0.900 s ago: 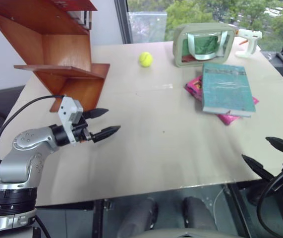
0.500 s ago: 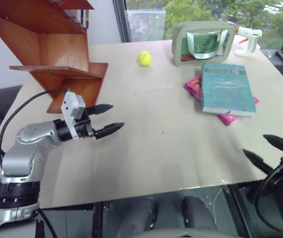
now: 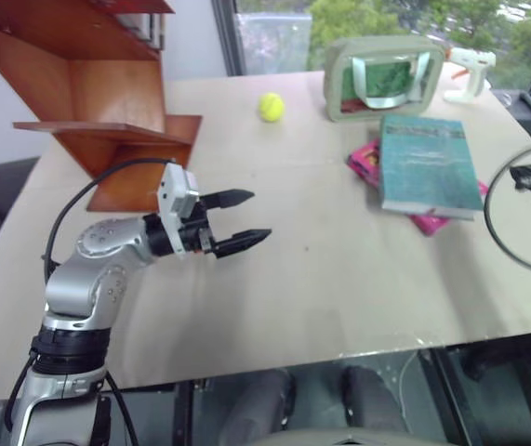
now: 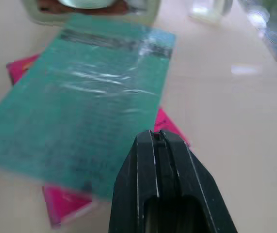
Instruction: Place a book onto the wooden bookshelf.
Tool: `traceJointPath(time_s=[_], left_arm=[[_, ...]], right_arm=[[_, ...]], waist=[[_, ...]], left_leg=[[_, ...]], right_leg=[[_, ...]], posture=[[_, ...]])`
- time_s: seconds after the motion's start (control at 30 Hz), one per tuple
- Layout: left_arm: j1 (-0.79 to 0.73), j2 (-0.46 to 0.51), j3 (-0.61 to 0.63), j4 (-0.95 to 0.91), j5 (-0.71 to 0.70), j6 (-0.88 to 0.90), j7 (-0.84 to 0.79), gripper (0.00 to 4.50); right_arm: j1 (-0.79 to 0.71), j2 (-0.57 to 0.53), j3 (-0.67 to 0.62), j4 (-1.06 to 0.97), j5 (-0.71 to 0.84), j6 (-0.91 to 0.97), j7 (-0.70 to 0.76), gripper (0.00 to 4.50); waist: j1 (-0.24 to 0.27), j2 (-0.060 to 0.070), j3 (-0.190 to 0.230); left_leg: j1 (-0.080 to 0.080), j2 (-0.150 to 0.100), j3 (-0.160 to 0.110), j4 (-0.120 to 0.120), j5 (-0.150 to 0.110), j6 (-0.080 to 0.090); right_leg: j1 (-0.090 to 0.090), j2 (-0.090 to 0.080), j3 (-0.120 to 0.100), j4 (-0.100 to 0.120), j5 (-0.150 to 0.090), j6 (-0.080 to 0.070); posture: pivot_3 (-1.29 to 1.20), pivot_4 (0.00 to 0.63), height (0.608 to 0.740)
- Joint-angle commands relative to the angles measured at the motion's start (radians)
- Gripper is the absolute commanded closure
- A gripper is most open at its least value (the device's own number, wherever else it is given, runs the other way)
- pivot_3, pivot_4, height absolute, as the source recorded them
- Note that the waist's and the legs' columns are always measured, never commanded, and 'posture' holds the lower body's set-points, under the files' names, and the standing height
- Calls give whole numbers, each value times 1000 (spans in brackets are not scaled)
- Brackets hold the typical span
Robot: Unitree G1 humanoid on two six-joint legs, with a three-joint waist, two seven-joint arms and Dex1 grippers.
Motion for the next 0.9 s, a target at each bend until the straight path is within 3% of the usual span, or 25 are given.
traceJointPath(time_s=[0.03,0.2,0.33,0.67,0.9], left_arm=[[-24,-19,-16,-68,-16,-1,22,0],[-24,-31,-17,-105,-31,11,42,0],[-9,-19,3,-157,-68,29,45,0],[26,11,64,-218,-134,64,84,0],[77,17,91,-255,-139,60,124,0]], right_arm=[[-234,30,48,418,-114,-90,-35,4479],[-512,88,31,992,-210,-377,-64,4479],[-593,118,10,1210,-249,-537,-90,4479],[-586,185,-35,1304,-285,-646,-76,4479],[-583,239,15,1304,-343,-565,69,4479]], waist=[[1,0,0],[-9,0,0],[-19,0,0],[-40,0,0],[-53,0,0]], left_leg=[[0,0,0,0,0,0],[-2,1,1,-5,0,1],[-12,0,0,-5,0,1],[-15,0,-1,-2,0,1],[-13,1,2,1,0,1]], right_leg=[[0,0,0,0,0,0],[-3,1,0,-5,0,0],[-11,0,-1,-8,0,0],[-14,1,-1,-4,0,0],[-14,2,2,1,0,0]], posture=[[0,150,740],[0,150,740],[0,150,740],[0,150,740],[0,150,740]])
